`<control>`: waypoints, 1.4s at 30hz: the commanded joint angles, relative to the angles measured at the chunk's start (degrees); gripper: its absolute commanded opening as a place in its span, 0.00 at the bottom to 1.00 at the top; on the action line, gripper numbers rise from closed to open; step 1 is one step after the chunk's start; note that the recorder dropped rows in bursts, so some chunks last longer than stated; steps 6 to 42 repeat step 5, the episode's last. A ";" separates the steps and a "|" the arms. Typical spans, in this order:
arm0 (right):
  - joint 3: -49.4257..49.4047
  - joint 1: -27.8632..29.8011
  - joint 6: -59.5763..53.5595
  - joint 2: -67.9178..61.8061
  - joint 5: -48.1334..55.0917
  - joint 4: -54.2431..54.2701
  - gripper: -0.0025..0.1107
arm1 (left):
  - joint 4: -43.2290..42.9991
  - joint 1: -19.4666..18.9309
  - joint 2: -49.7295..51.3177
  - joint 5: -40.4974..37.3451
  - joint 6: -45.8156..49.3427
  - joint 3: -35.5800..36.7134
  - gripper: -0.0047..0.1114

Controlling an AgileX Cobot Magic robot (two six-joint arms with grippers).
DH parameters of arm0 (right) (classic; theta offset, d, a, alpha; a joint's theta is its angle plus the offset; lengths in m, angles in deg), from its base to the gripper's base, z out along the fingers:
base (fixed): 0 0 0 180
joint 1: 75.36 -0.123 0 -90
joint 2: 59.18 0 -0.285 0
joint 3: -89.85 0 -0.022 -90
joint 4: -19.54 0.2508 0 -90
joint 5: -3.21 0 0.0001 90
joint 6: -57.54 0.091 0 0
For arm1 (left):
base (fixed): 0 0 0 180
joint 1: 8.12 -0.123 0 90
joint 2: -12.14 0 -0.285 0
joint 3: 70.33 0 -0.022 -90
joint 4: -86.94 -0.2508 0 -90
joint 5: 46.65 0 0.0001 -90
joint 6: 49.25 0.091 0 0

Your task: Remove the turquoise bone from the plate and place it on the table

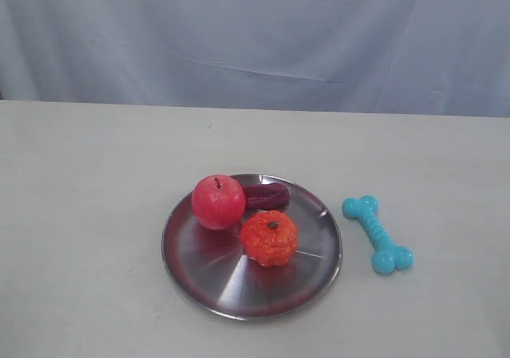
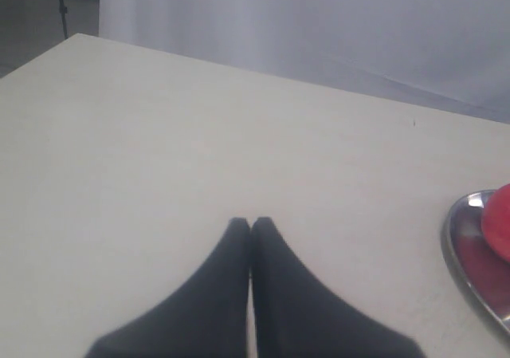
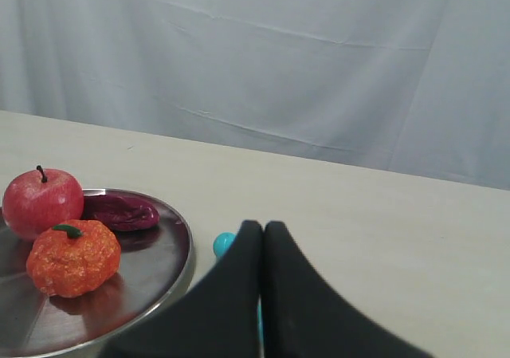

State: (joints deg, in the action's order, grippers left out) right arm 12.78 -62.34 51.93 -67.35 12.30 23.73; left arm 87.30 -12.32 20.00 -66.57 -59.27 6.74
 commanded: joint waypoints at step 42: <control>-0.15 0.07 -0.23 0.39 -0.69 0.25 0.02 | -0.36 -0.26 -0.07 0.31 -0.11 0.15 0.04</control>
